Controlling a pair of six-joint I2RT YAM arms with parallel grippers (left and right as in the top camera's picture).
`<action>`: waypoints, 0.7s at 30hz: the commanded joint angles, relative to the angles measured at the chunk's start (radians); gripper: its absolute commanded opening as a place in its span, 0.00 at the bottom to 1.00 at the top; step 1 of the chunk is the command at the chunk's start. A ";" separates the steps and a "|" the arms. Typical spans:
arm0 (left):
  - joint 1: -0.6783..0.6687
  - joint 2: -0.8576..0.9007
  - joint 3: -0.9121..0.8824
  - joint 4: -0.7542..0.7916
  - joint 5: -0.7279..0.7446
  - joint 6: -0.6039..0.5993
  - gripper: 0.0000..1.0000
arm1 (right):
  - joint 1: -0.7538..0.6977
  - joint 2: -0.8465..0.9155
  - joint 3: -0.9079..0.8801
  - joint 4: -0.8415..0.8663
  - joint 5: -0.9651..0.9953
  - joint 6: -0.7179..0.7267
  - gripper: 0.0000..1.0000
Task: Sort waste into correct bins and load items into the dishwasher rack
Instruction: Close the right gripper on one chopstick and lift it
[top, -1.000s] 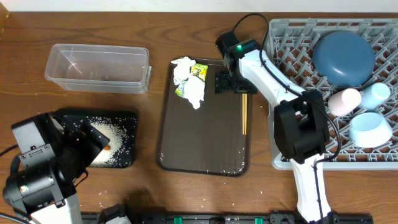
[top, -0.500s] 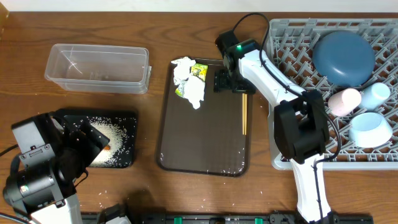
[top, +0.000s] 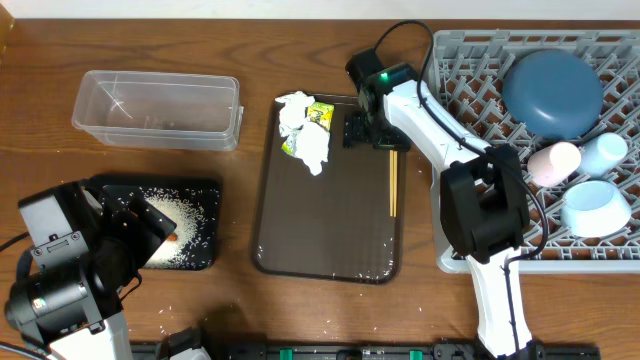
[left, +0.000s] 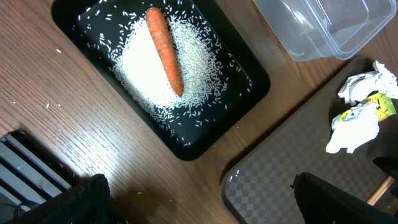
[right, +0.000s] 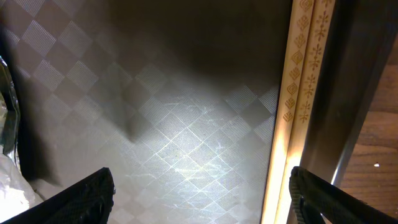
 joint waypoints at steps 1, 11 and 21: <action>0.004 0.000 0.000 -0.003 -0.013 0.010 0.97 | 0.008 0.025 -0.009 -0.002 0.019 0.018 0.88; 0.004 0.000 0.000 -0.003 -0.013 0.010 0.97 | 0.010 0.025 -0.009 0.002 0.027 0.018 0.88; 0.004 0.000 0.000 -0.003 -0.013 0.010 0.97 | 0.010 0.026 -0.019 0.007 0.027 0.018 0.88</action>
